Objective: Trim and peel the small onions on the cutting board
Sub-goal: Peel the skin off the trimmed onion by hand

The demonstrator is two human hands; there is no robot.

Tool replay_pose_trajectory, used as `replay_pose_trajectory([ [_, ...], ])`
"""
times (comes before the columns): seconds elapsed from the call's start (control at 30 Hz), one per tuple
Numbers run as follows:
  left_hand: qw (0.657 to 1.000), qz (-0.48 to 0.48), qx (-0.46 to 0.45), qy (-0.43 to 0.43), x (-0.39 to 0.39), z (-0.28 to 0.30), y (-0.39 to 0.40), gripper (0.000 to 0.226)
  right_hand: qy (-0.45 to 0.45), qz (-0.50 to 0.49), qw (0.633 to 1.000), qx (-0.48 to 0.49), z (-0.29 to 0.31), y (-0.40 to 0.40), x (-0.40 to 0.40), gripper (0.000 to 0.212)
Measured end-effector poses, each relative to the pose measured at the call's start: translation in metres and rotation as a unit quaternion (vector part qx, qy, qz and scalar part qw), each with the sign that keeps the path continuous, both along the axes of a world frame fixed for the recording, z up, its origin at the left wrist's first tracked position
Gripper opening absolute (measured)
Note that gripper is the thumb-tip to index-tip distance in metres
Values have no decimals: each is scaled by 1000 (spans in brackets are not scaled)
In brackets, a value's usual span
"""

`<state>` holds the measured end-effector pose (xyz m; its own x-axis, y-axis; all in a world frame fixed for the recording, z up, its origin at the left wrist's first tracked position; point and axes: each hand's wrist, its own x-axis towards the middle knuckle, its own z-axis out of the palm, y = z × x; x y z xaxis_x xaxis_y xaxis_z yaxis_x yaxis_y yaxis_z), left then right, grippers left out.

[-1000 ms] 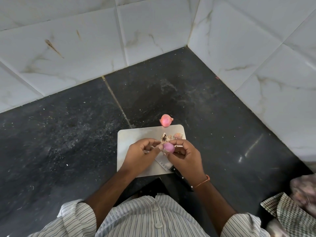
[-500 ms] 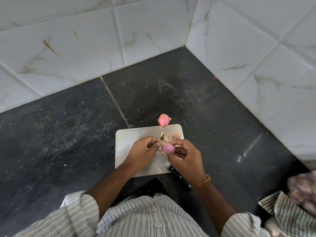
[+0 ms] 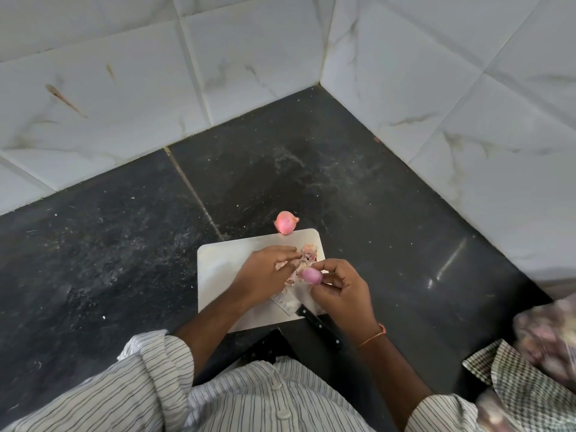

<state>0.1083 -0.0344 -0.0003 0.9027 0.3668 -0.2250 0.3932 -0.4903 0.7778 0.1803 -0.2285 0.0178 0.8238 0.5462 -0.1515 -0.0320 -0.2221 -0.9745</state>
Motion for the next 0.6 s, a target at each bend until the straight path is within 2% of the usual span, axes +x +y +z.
replay_pose_trajectory([
  [0.13,994,39,-100,-24,-13,14,-1,25,8,16,1000,3,-3,1,2,36],
  [0.37,985,74,-154,17,-31,23,-6,28,-58,73,995,29,5,12,-3,36],
  [0.5,981,93,-167,19,-40,25,-6,47,-88,119,989,7,4,12,-1,38],
  [0.6,976,111,-187,30,-45,27,-5,43,-134,142,981,-1,7,14,0,41],
])
